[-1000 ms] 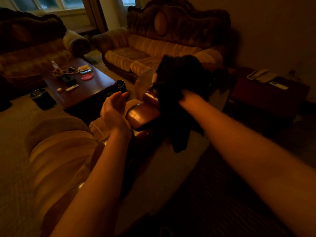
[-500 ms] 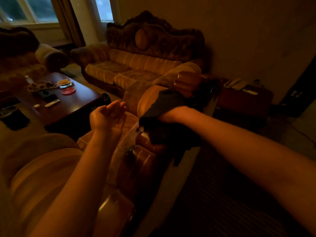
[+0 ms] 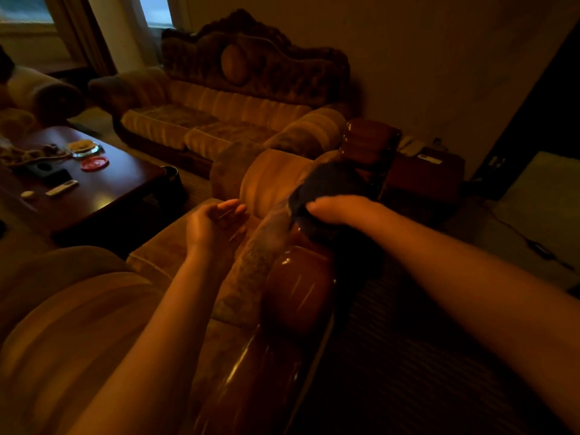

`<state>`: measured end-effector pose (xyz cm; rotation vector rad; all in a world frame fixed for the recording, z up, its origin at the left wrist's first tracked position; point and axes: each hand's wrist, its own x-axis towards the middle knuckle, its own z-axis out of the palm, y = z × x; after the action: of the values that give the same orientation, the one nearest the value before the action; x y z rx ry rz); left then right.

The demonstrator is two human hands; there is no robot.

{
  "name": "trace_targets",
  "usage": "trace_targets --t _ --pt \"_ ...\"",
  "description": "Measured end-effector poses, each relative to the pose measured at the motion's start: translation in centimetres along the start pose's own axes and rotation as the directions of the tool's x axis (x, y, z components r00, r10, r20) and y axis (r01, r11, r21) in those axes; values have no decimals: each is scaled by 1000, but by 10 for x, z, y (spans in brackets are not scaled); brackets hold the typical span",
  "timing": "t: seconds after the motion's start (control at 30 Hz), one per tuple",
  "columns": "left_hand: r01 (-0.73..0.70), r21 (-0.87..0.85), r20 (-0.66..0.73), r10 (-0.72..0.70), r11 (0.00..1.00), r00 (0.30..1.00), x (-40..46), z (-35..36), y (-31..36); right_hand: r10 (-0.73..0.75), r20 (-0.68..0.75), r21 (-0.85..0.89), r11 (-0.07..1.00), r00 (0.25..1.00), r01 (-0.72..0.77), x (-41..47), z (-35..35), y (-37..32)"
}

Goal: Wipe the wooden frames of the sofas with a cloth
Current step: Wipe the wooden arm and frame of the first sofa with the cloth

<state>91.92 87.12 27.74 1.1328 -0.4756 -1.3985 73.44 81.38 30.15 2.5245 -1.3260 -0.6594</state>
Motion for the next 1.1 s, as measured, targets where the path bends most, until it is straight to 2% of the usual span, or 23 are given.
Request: trace_targets --t 0.07,0.1,0.13,0.2,0.23,0.33,0.4,0.43,0.47,0.53,0.57,0.63,0.7,0.77,0.8,0.87,0.9,0.97,1.0,1.03,1.07,1.1 --pt "3 4 -20 -3 1000 1000 3 0 -4 129 -40 242 963 991 -115 -2 -9 -19" --pt "18 3 -34 -17 1000 999 3 2 -6 67 1 334 940 998 -64 -4 -7 -36" --pt "23 18 -41 -22 1000 999 5 4 -8 33 68 386 921 997 -57 -17 -5 -61" --pt "44 23 -43 -43 999 998 8 6 -9 -28 64 434 901 998 -3 -42 10 -97" --pt "55 22 -44 -54 998 998 9 7 -7 -16 80 478 878 997 -24 -51 11 -104" --pt "75 36 -41 -74 996 996 11 6 -4 -26 228 564 818 973 -111 -51 3 -75" --pt "50 51 -50 -48 997 998 9 0 -3 102 296 630 726 950 -275 -35 -10 -48" --pt "38 55 -54 -35 998 998 9 -4 -4 184 249 639 707 951 -304 -25 -12 -36" --pt "28 52 -56 -25 998 998 10 -8 -4 221 195 614 732 956 -295 -15 -13 -27" --pt "40 26 -50 -38 999 998 11 -16 -5 291 169 604 724 941 -333 -10 -16 -33" --pt "52 8 -45 -51 999 998 12 -19 -6 261 144 641 710 955 -291 -14 -13 -48" --pt "72 -17 -37 -72 997 997 13 -21 -8 92 130 645 749 987 -154 -33 1 -89" --pt "77 -23 -34 -78 997 996 14 -20 -8 -53 209 510 858 977 -62 -49 35 -121" --pt "87 -12 -27 -88 996 996 15 -18 -7 -167 251 450 892 954 38 -57 59 -136" --pt "87 0 -24 -87 996 996 15 -16 -7 -210 276 478 877 938 56 -60 64 -136" --pt "76 28 -25 -76 997 997 16 -11 -5 -258 194 436 887 946 153 -59 54 -121" --pt "70 39 -27 -69 997 997 16 -9 -5 -199 126 503 857 972 110 -59 45 -110" --pt "68 50 -24 -67 996 997 14 -7 -7 105 -3 700 710 994 -73 -51 22 -75" --pt "71 54 -17 -70 996 997 12 -6 -9 232 57 777 600 971 -189 -43 15 -59" --pt "71 53 -11 -70 996 997 12 -6 -12 334 163 863 408 928 -298 -32 9 -47" --pt "69 54 -7 -69 996 998 12 -5 -14 400 125 884 370 908 -284 -28 7 -40" --pt "73 50 -6 -73 996 997 12 -4 -17 427 64 894 377 902 -242 -29 4 -43"
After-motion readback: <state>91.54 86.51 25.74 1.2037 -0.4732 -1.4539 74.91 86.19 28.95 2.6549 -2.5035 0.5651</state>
